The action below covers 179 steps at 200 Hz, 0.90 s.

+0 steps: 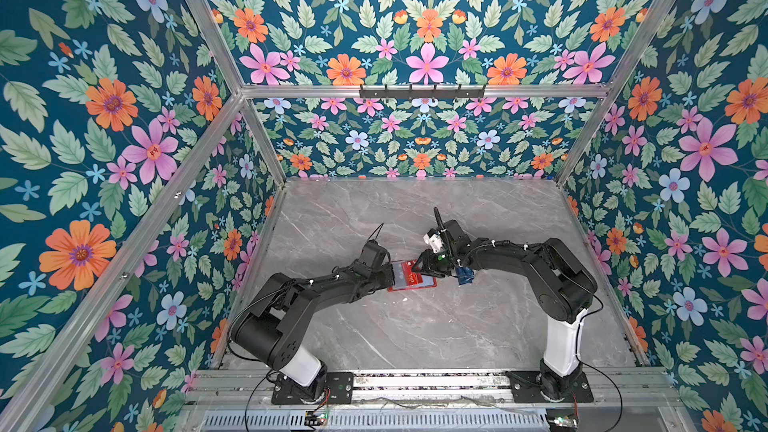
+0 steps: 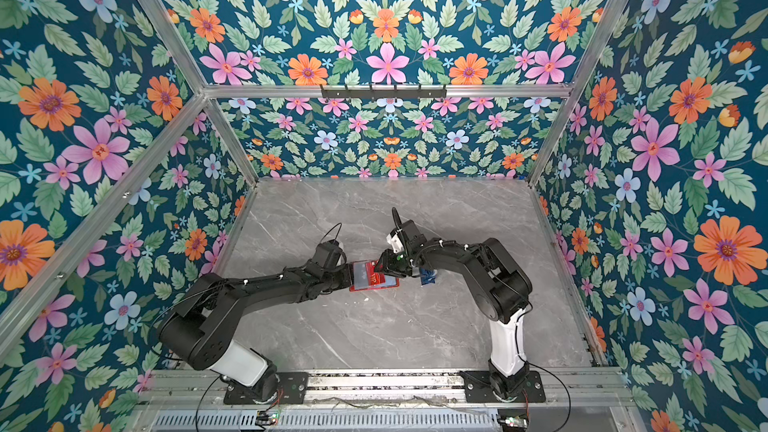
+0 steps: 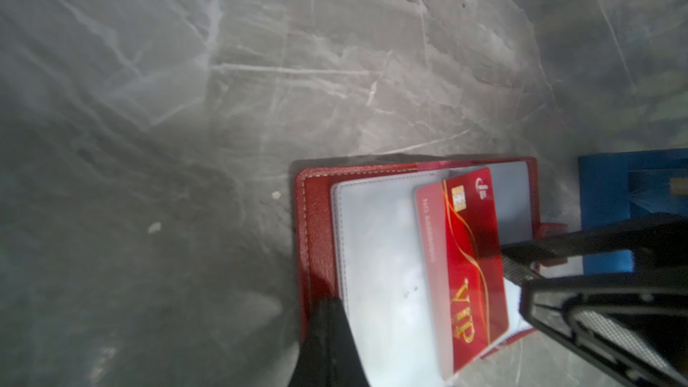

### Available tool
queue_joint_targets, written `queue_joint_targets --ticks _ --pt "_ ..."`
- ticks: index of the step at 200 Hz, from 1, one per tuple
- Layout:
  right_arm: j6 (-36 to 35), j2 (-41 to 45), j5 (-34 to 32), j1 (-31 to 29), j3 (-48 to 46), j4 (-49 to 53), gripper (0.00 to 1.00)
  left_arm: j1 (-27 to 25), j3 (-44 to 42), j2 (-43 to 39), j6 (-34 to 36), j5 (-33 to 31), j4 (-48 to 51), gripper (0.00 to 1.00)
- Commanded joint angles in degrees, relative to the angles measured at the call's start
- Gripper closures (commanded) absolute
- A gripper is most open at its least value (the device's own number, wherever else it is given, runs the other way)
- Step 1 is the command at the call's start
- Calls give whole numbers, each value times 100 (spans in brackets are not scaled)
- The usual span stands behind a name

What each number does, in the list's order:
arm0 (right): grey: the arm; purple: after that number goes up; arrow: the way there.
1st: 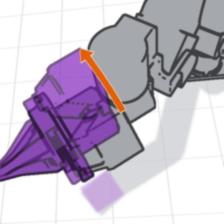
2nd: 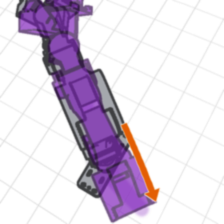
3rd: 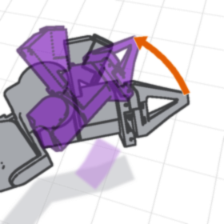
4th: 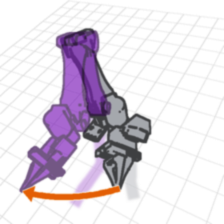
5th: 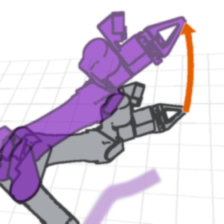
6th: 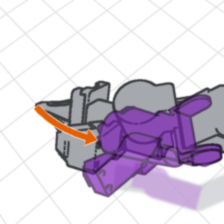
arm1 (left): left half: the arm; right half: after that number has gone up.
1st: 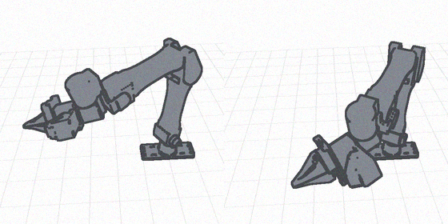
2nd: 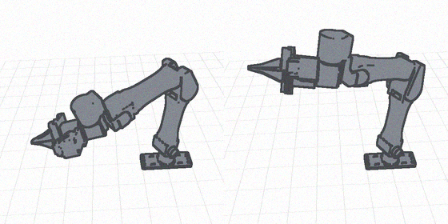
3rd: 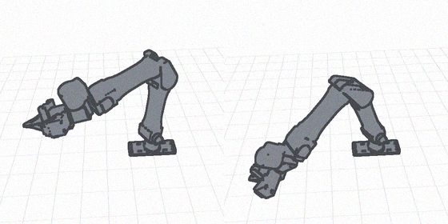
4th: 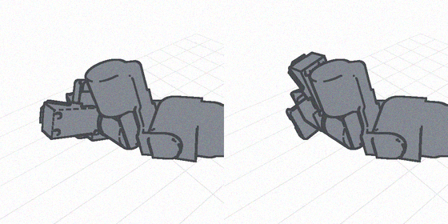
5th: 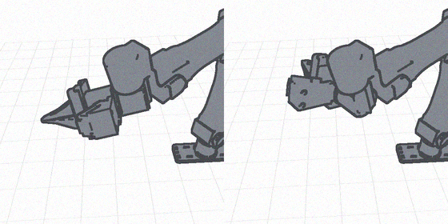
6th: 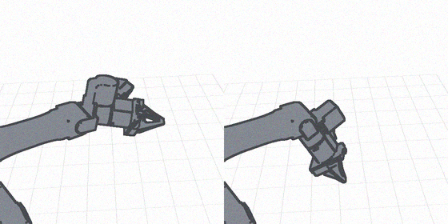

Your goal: Put the credit cards into the card holder

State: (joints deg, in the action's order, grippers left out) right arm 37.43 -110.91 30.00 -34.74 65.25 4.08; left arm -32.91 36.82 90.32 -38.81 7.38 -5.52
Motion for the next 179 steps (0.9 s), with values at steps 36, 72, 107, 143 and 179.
queue_joint_targets --ticks 36,72,107,143,179 --pt "-564 162 -1284 -211 469 1241 48 -9 -24 98 52 -26 411 100" --pt "-745 37 -1862 -318 799 1803 63 -22 -34 83 60 -43 429 100" --pt "-806 -141 -2006 -363 990 2053 90 -18 -33 82 66 -52 429 100" --pt "-856 -332 -2086 -435 1186 2261 95 -31 -54 63 66 -61 429 100" --pt "-910 -525 -2099 -489 1359 2471 90 -27 -66 38 62 -70 438 100"
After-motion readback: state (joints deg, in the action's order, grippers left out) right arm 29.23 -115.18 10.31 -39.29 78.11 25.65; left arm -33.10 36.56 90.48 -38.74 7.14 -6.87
